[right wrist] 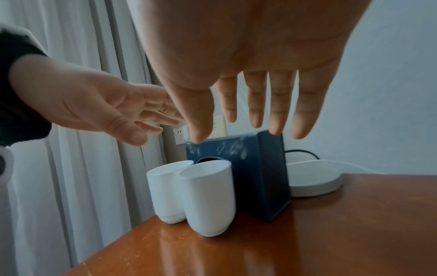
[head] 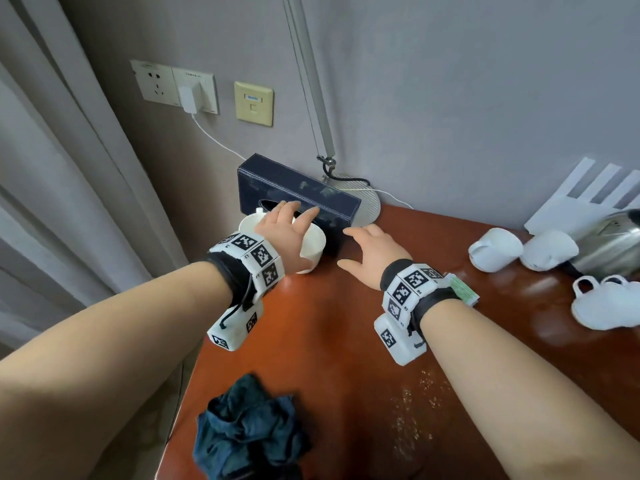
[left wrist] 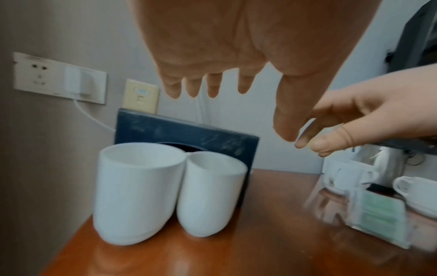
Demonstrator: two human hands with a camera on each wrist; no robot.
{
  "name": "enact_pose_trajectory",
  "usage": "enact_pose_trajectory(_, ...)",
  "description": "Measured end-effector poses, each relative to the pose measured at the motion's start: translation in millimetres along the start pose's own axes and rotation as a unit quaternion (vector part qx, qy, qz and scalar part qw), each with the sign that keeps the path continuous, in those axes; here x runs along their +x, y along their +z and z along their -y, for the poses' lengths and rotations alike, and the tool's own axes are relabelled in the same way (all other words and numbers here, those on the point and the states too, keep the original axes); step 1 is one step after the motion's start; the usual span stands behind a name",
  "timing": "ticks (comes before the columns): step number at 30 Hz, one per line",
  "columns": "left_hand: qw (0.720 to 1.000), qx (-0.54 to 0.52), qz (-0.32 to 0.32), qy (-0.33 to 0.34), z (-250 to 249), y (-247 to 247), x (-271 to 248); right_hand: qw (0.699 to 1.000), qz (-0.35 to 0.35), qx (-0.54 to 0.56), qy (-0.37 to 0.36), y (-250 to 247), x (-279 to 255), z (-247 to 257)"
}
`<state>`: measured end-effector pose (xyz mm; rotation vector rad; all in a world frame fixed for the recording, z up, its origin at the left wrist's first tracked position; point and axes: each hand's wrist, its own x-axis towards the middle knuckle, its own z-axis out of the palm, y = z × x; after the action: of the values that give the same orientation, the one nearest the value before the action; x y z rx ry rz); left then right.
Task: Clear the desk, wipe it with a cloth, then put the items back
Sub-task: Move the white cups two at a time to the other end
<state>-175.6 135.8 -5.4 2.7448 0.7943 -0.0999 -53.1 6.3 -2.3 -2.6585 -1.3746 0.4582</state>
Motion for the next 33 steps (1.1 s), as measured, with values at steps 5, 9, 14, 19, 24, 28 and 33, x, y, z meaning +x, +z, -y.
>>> enact_pose_trajectory(5,0.998,-0.025,0.004,0.051,-53.5,-6.0,-0.9,0.998,-0.046,-0.022,0.031,-26.1,-37.6,-45.6)
enact_pose_trajectory(9,0.996,-0.020,0.012,0.084,-103.7,-2.9,3.2,0.995,-0.073,-0.014,0.065,-42.8,-63.7,-92.7)
enact_pose_trajectory(14,0.993,-0.019,0.037,0.109,-176.6,10.5,20.6,0.991,-0.068,-0.006,0.117,-59.2,-88.8,-170.5)
enact_pose_trajectory(19,0.995,-0.017,0.050,0.081,-254.8,43.7,51.5,0.985,-0.039,-0.023,0.165,-64.9,-109.3,-272.5)
enact_pose_trajectory(24,0.997,0.001,0.069,0.046,-332.5,77.3,89.6,0.976,0.004,-0.039,0.215,-64.6,-122.5,-377.6)
enact_pose_trajectory(28,0.996,0.016,0.086,0.014,-380.2,99.5,115.4,0.968,0.032,-0.067,0.239,-64.3,-120.8,-439.8)
enact_pose_trajectory(33,0.991,0.069,0.114,-0.011,-416.9,112.9,146.6,0.966,0.062,-0.046,0.246,-63.5,-111.7,-487.1)
